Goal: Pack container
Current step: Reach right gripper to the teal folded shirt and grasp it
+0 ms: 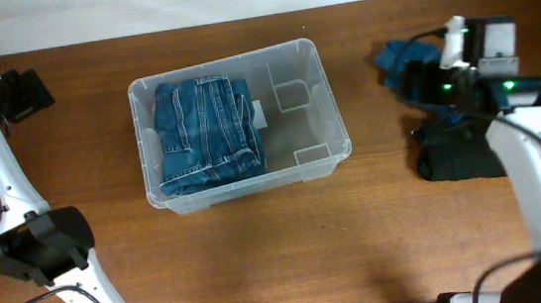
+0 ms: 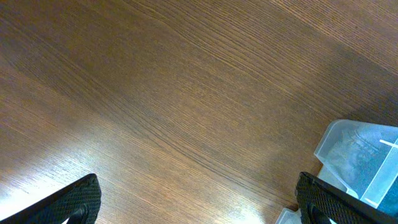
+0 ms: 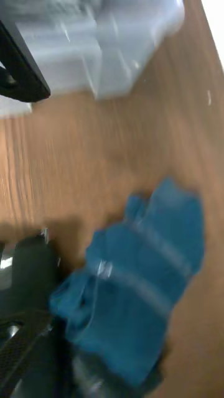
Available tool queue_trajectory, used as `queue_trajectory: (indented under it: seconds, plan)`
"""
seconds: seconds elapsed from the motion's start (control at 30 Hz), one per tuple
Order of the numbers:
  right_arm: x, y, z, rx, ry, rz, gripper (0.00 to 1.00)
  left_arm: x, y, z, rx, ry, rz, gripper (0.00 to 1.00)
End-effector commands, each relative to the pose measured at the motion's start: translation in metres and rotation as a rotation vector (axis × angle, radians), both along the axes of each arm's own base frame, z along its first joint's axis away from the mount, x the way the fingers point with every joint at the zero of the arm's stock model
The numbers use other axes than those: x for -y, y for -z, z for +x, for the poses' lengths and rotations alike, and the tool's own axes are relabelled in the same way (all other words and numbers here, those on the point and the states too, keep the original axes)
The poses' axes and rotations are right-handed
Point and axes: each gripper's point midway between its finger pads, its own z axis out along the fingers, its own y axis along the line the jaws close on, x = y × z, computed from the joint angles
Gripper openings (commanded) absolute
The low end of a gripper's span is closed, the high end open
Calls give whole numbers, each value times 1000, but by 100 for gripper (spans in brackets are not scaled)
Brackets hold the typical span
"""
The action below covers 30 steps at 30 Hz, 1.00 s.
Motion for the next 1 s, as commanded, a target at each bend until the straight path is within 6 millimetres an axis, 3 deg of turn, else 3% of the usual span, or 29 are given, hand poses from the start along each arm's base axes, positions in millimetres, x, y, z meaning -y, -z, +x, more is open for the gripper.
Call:
queue_trajectory:
  seconds: [0.0, 0.17, 0.4, 0.5, 0.53, 0.6, 0.63, 0.77, 0.87, 0.97]
  plan:
    - [47, 6, 2, 1, 215, 188, 99, 0, -6, 1, 20, -6, 1, 99]
    - [94, 40, 11, -11, 397, 345, 98, 0, -6, 1, 20, -6, 1, 99]
    - [126, 108, 36, -47, 610, 388, 100, 0, -6, 0, 20, -6, 1, 99]
    - [130, 126, 42, -54, 642, 397, 97, 0, -6, 1, 20, -6, 1, 99]
    - [131, 131, 43, -60, 643, 398, 94, 0, -6, 1, 20, -6, 1, 99]
    - [129, 142, 42, -82, 643, 402, 72, 0, -6, 1, 20, -6, 1, 99]
    - [129, 143, 41, -90, 640, 401, 66, 0, -6, 1, 20, -6, 1, 99]
    - [118, 144, 41, -108, 512, 384, 9, 0, -6, 1, 20, -6, 1, 99]
    - [111, 133, 44, -84, 472, 410, 4, 0, -6, 1, 20, -6, 1, 99]
    - [110, 95, 49, -11, 405, 375, 4, 0, -6, 1, 20, -6, 1, 99]
